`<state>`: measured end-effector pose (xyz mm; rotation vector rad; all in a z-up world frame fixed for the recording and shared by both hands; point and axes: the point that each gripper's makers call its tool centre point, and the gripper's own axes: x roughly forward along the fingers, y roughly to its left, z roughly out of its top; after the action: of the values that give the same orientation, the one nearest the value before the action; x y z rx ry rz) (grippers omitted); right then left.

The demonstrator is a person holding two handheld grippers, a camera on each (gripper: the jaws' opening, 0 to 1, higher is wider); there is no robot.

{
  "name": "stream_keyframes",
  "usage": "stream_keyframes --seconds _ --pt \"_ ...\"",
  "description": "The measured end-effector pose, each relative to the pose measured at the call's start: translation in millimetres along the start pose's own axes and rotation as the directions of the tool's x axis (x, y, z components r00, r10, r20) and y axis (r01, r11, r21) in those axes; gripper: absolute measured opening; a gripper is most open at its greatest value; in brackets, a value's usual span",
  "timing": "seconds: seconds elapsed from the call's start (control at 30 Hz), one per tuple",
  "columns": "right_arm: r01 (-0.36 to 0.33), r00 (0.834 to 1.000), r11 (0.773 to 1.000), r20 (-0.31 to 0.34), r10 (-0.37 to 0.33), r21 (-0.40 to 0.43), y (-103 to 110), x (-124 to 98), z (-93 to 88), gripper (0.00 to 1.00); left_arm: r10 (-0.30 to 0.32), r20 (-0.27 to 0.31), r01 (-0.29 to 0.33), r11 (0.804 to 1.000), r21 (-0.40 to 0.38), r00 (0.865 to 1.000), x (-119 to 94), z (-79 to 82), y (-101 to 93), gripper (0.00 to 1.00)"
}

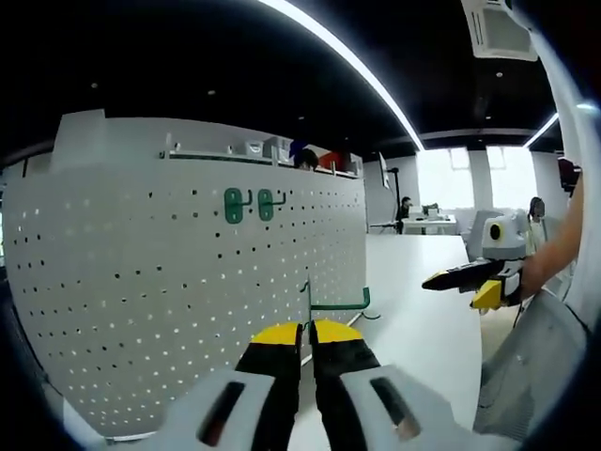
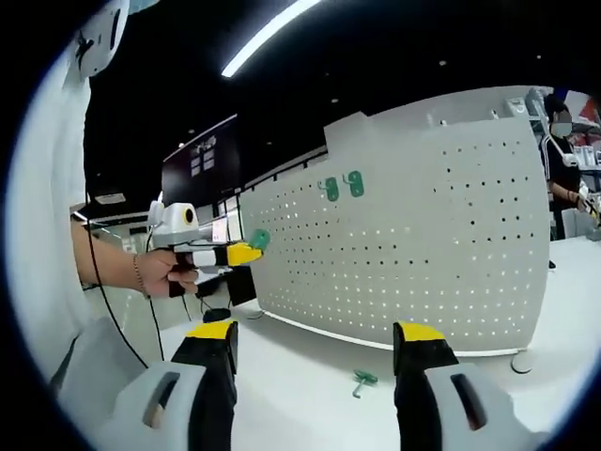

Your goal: Insert the hook assembly into the mounting plate slot until the hook locks in place.

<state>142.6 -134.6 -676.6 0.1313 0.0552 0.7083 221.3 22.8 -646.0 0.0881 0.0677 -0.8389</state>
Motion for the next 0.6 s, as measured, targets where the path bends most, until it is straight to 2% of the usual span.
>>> stream_keyframes --seconds 0.2,0.27,0.3,0.37,0.43,0.47,0.6 --pt "-0.010 1.000 1.000 -0.006 0.010 0.015 3 2 -0.4 0.65 0.000 -0.003 0.000 1.000 0.001 1.000 0 -0.7 -1.4 0.04" --pt "-0.025 1.000 0.998 -0.002 0.025 0.061 7 4 1.4 0.65 -0.001 -0.003 0.001 1.000 0.002 1.000 0 -0.8 -1.8 0.04" --pt "-0.062 0.998 0.991 0.026 0.059 0.120 13 5 5.7 0.65 -0.002 -0.003 0.002 1.000 0.001 1.000 0 -0.6 -2.1 0.04" --pt "-0.079 0.995 0.979 0.071 0.066 0.187 14 5 13.3 0.66 -0.002 -0.002 0.002 1.000 0.000 1.000 0 -0.6 -1.9 0.04" --pt "-0.110 0.991 0.946 0.103 0.083 0.306 15 5 17.2 0.66 -0.001 -0.002 0.001 1.000 -0.001 1.000 0 -0.5 -1.6 0.04" --pt "-0.126 0.989 0.935 0.120 0.091 0.332 16 6 19.3 0.66 -0.001 -0.001 0.001 1.000 -0.002 1.000 0 -0.3 -1.6 0.04" --pt "-0.140 0.987 0.927 0.127 0.101 0.349 19 7 21.5 0.67 -0.003 -0.002 0.003 1.000 0.001 1.000 0 -0.4 -2.2 0.04"
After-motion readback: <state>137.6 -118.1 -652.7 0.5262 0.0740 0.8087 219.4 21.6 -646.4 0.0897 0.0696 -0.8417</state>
